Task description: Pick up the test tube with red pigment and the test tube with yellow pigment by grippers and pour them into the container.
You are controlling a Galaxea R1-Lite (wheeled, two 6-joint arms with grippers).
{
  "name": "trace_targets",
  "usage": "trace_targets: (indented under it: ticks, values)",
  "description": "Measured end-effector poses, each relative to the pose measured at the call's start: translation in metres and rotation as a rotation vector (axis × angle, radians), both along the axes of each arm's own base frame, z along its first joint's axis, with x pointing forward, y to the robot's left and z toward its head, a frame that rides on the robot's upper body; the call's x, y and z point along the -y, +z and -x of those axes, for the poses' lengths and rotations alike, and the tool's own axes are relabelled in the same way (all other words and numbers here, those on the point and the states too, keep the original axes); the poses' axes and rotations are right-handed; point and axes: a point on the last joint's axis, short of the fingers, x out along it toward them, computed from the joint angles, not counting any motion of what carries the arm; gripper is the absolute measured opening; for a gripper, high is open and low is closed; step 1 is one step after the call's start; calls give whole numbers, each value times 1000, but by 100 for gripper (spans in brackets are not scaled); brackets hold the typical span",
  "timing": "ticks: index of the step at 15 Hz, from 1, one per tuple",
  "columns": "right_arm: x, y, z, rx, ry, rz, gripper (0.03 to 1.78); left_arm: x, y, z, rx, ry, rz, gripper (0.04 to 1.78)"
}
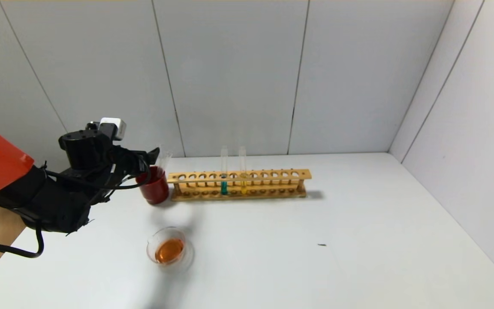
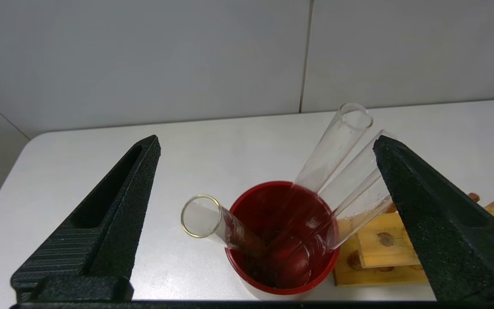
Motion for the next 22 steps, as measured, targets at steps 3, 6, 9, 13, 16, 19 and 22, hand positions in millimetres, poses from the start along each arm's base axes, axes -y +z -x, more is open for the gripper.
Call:
trace_targets:
  ticks: [3, 6, 9, 13, 16, 19, 22]
  values:
    - [0, 0, 0, 0, 0, 0, 175, 0, 18, 8, 45, -12, -19, 175]
    - [0, 0, 0, 0, 0, 0, 175, 1, 46, 31, 104, -23, -57, 175]
    - [0, 0, 0, 0, 0, 0, 175, -1, 73, 78, 159, -21, -96, 175]
    - [0, 0, 0, 0, 0, 0, 175, -10, 99, 171, 229, 21, -182, 175]
    - [0, 0, 0, 0, 0, 0, 175, -22, 110, 252, 292, 77, -206, 175]
    - [0, 0, 0, 0, 0, 0, 175, -28, 100, 330, 350, 98, -213, 175]
    - [0, 0, 0, 0, 0, 0, 175, -29, 68, 392, 348, 59, -227, 175]
